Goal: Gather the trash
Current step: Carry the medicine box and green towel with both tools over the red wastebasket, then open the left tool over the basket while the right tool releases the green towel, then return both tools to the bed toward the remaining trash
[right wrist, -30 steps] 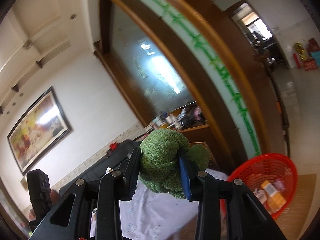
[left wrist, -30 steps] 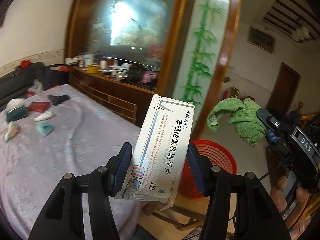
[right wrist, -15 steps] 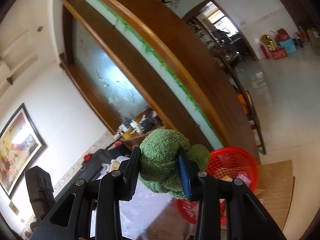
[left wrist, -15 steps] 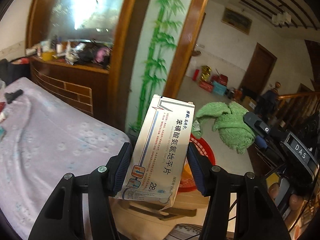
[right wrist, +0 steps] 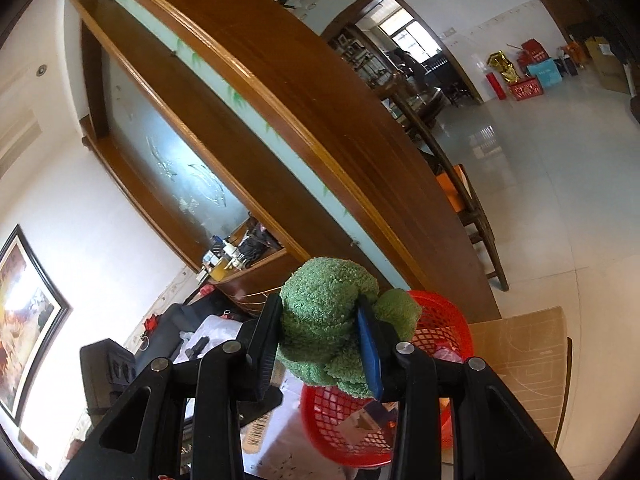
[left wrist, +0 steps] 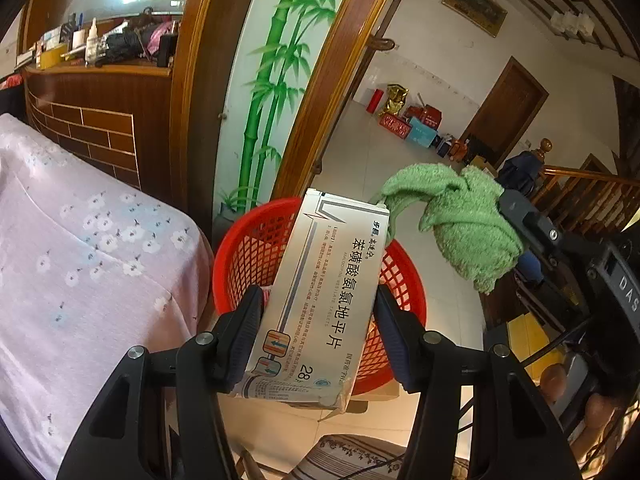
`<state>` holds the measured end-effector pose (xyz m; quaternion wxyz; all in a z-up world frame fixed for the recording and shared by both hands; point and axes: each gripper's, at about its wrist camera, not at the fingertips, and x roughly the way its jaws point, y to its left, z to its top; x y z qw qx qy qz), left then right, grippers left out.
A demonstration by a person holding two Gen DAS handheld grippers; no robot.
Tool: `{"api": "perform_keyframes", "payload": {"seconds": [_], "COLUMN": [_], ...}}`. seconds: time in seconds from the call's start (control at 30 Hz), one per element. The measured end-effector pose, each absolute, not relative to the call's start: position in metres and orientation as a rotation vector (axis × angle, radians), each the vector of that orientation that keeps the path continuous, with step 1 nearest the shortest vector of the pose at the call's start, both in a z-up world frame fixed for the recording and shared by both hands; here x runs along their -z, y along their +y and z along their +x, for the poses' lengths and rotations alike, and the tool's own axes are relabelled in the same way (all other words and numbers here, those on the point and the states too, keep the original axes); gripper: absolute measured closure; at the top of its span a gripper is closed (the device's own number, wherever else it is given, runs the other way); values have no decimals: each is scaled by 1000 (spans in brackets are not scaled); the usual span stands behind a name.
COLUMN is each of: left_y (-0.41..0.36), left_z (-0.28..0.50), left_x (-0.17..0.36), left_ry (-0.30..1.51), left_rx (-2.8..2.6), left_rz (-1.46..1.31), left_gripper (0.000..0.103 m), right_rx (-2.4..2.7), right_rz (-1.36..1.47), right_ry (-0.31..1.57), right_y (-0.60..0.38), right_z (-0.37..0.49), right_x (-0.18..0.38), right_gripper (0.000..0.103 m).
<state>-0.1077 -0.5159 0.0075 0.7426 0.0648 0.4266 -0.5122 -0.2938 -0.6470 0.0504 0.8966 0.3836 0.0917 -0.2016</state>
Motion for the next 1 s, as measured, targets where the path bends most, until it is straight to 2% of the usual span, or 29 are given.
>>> {"api": "perform_keyframes", "payload": {"seconds": [0.23,0.33,0.4,0.5,0.57,0.67,1.0], "left_y": [-528,-531,-530,-521,-513,-497,-395], "left_z": [-106,-105,-105,-101,-97,-92,-82], "left_x": [0,5,9,8,5,-3,-63], "left_ry": [958,973,979,973,970,957,744], "left_rx": [1134,1139,1134,1121,1111,1101,824], "left_rz": [152,173,181,158,143,114,37], "left_gripper": [48,47,39,30,29,29,25], "right_rx": [433,433,438,430,423,416,286], "right_rz": [805,807,821,860,874,850,700], "right_ry": [201,204,210,209,199,195,171], "right_y": [-654,-656,-658,-664,-664,-657,-607], "right_z": [-290,-288,-286,-285,-287,-287,-267], "right_x": [-47,-45,-43,-40,-40,-46,-81], "right_gripper": [64,61,59,54,47,46,23]}}
